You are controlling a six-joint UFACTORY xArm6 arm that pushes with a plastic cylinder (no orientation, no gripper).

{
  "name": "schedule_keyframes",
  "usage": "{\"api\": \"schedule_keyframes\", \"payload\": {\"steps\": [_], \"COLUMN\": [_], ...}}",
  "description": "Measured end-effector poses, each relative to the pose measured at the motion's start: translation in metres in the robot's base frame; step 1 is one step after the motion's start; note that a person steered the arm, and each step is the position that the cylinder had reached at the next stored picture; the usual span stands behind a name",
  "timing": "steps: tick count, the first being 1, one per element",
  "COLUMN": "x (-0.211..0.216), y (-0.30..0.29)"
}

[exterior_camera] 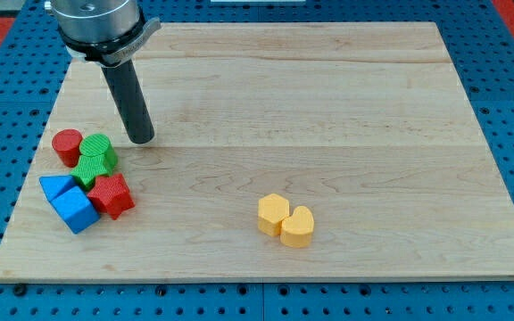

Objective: Move the blue blocks away from the green blocks

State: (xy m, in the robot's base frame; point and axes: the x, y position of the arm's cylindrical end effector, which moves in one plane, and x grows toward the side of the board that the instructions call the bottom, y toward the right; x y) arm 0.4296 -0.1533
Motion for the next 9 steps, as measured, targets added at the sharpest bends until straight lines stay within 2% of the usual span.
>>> {"api": "schedule_keyframes", "payload": {"steps": [3,5,6,7,8,9], "x": [-0.001,-0.033,-0.038,-0.03,-0.024,0.015], "y": [-0.011,0.03,0.024,0.03,0.086,0.093]}}
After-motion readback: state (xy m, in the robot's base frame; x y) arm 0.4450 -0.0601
